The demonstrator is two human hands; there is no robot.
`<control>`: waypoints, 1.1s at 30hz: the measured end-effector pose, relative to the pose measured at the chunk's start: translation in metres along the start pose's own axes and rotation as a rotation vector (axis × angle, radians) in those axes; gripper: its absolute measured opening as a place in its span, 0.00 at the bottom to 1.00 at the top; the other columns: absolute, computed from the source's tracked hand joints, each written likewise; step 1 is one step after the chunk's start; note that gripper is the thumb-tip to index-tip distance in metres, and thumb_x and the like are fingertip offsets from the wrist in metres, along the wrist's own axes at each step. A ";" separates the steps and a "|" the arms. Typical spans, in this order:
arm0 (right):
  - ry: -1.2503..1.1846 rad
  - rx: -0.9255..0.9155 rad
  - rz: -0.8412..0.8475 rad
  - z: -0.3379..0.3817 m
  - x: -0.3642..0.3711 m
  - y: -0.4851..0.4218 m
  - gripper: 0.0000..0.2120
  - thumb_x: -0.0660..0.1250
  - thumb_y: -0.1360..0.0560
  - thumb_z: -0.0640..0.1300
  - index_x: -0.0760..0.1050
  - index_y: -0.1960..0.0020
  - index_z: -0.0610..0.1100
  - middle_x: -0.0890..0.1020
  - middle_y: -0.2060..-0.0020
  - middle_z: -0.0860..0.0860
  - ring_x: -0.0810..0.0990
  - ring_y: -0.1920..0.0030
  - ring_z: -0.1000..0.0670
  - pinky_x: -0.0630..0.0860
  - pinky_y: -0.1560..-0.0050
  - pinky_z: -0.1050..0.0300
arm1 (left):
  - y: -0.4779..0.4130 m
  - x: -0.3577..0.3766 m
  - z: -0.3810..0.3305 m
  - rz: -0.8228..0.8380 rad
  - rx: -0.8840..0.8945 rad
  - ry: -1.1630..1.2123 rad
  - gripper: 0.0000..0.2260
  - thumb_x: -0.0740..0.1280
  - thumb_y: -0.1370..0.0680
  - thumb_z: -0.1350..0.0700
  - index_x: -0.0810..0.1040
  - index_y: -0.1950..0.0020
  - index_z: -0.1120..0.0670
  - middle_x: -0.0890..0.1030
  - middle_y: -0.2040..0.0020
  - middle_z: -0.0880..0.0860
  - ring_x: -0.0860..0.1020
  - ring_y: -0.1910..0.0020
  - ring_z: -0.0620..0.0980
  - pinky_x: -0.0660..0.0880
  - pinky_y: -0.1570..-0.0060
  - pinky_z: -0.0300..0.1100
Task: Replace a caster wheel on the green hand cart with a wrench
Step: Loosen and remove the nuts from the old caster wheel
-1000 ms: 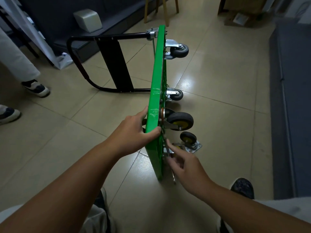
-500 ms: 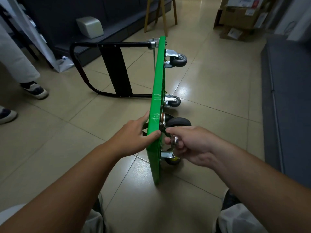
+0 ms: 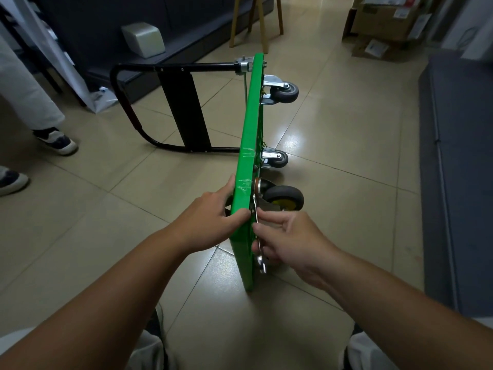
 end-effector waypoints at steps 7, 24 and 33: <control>0.437 -0.328 -0.149 -0.055 -0.018 -0.020 0.28 0.67 0.20 0.46 0.64 0.28 0.71 0.84 0.60 0.44 0.84 0.58 0.43 0.82 0.54 0.39 | 0.000 0.001 -0.002 0.023 -0.004 -0.023 0.47 0.63 0.31 0.29 0.48 0.16 0.41 0.79 0.31 0.48 0.81 0.41 0.46 0.83 0.47 0.47; -0.117 0.037 -0.163 -0.045 -0.020 0.013 0.19 0.66 0.19 0.39 0.73 0.31 0.51 0.83 0.67 0.45 0.69 0.72 0.53 0.69 0.68 0.58 | -0.006 -0.002 0.007 0.021 0.013 0.028 0.43 0.74 0.24 0.43 0.51 0.16 0.41 0.77 0.29 0.47 0.77 0.33 0.47 0.83 0.46 0.49; -0.273 0.195 -0.075 0.019 0.004 0.003 0.06 0.65 0.19 0.39 0.79 0.50 0.38 0.80 0.70 0.45 0.65 0.76 0.55 0.61 0.77 0.64 | -0.005 -0.006 0.009 0.034 0.046 0.041 0.43 0.74 0.26 0.40 0.54 0.17 0.41 0.80 0.32 0.46 0.79 0.36 0.46 0.82 0.43 0.48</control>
Point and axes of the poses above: each hand's wrist, its own y-axis away from the middle knuckle, its own x-axis out of the palm, z = x × y, the point moved 6 cm from there along -y, towards the middle knuckle
